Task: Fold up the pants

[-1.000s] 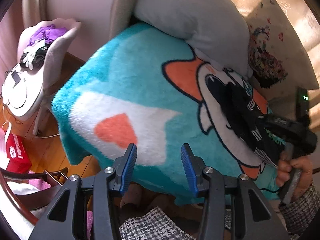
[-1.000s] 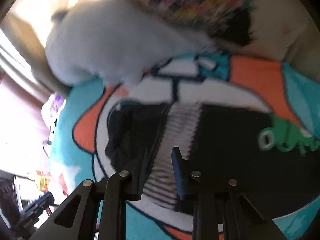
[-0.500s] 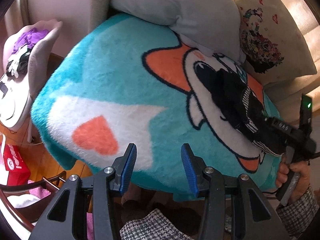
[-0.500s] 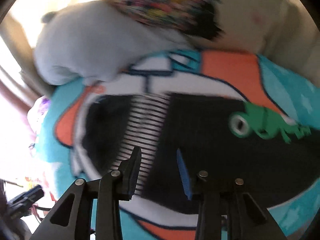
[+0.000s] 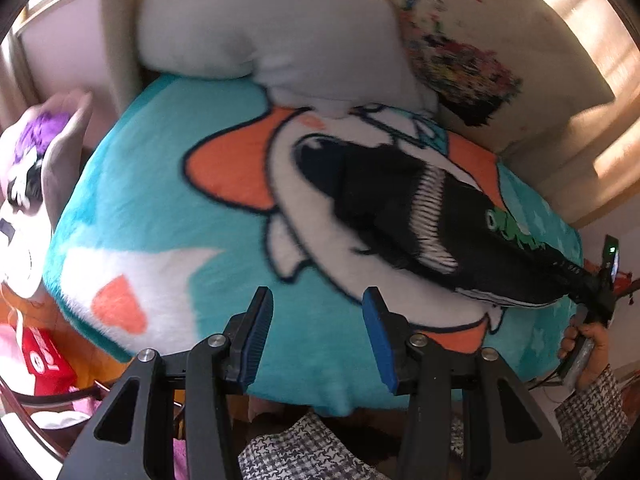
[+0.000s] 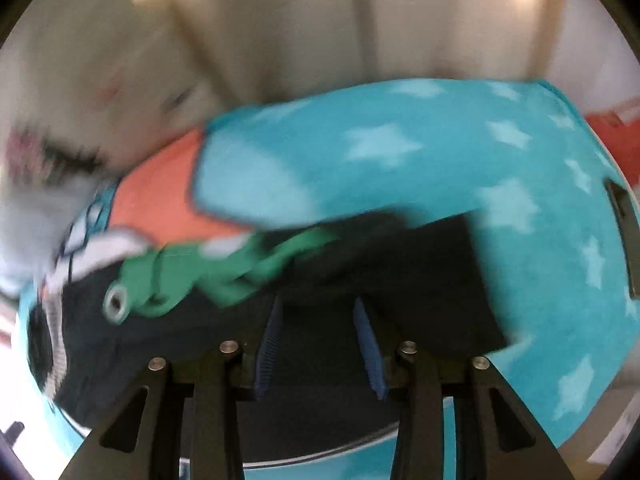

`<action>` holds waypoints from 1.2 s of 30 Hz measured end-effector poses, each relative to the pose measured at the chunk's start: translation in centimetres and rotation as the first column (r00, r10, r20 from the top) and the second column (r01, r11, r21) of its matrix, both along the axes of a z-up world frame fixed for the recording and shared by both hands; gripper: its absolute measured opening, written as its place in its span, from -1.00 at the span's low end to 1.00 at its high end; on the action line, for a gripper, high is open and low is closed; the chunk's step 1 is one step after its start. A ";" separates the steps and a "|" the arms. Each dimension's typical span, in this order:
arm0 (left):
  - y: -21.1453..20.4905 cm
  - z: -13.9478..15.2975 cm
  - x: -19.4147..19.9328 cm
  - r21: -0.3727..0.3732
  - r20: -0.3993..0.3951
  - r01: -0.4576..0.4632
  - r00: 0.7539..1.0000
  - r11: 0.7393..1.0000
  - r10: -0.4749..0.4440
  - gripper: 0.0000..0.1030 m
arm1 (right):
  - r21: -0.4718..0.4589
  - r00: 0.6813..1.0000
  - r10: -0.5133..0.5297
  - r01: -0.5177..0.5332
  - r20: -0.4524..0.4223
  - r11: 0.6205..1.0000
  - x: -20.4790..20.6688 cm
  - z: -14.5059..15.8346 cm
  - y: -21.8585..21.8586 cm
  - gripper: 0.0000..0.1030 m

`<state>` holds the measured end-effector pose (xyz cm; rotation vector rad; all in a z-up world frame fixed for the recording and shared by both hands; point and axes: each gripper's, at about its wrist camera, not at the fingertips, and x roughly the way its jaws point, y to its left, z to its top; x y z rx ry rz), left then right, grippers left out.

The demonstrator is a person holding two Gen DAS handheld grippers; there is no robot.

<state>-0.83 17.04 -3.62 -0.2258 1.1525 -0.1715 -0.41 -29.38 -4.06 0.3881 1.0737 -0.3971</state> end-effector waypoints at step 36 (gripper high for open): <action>-35.8 0.2 11.4 -0.053 -0.095 0.526 0.843 0.849 -0.529 -0.06 | 0.302 0.983 0.041 -0.096 0.181 0.948 -4.2 -2.6 -4.3 0.22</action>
